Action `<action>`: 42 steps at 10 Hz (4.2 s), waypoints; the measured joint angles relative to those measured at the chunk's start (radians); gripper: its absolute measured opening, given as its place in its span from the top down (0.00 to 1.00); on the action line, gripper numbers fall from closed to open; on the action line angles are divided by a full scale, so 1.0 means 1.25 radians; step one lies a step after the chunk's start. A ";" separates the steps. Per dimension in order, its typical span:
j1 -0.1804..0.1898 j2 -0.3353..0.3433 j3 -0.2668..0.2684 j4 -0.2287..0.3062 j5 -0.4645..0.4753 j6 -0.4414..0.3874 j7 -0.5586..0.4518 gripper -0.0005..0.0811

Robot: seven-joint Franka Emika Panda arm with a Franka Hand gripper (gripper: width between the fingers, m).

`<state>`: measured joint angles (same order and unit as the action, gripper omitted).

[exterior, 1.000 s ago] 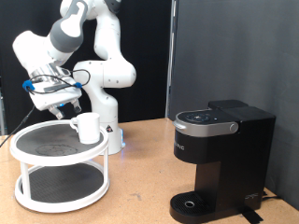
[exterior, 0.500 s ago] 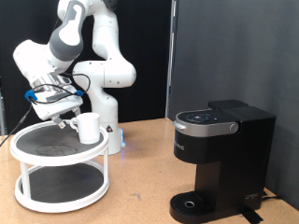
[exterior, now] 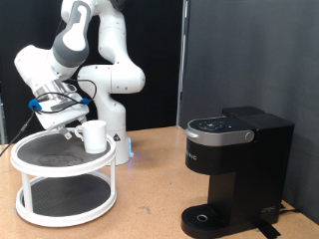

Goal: Make a cup of coffee with the keurig machine

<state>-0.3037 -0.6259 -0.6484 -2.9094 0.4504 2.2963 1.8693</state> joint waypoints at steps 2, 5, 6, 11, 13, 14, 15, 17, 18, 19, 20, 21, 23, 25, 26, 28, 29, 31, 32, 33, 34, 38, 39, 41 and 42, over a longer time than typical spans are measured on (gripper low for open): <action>0.000 0.001 0.000 0.000 0.000 0.000 -0.001 0.13; 0.000 0.003 0.000 -0.001 0.000 0.000 -0.003 0.49; 0.000 0.003 0.000 -0.002 0.000 0.000 -0.003 0.66; 0.000 0.003 0.000 -0.003 0.000 0.000 -0.003 0.98; -0.005 0.001 0.002 0.003 -0.001 -0.025 0.000 0.98; -0.011 -0.005 0.004 0.014 -0.001 -0.059 0.007 0.99; -0.019 -0.019 0.005 0.026 -0.001 -0.098 0.020 0.99; -0.045 -0.062 0.028 0.043 -0.013 -0.155 0.062 0.99; -0.061 -0.085 0.048 0.048 -0.029 -0.176 0.084 0.99; -0.081 -0.109 0.068 0.047 -0.047 -0.194 0.104 0.99; -0.079 -0.106 0.065 0.051 -0.045 -0.194 0.103 0.99; -0.074 -0.101 0.062 0.058 -0.029 -0.201 0.103 0.99; -0.041 -0.085 0.064 0.060 0.049 -0.179 0.104 0.99; 0.011 -0.054 0.094 0.059 0.110 -0.113 0.118 0.99; 0.032 -0.035 0.117 0.059 0.131 -0.077 0.136 0.99; 0.080 0.002 0.158 0.062 0.189 -0.010 0.147 0.99; 0.104 0.021 0.173 0.067 0.216 0.013 0.148 0.99; 0.146 0.059 0.201 0.080 0.256 0.046 0.149 0.99; 0.166 0.078 0.215 0.087 0.278 0.061 0.149 0.99; 0.188 0.097 0.228 0.093 0.302 0.076 0.149 0.99; 0.210 0.116 0.240 0.100 0.326 0.095 0.149 0.99; 0.256 0.174 0.264 0.122 0.368 0.134 0.142 0.99; 0.256 0.175 0.263 0.122 0.363 0.122 0.142 0.99; 0.258 0.196 0.272 0.121 0.352 0.118 0.142 0.99; 0.261 0.219 0.286 0.123 0.352 0.128 0.143 0.99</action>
<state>0.0221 -0.3525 -0.2912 -2.7556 0.8901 2.4560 2.0480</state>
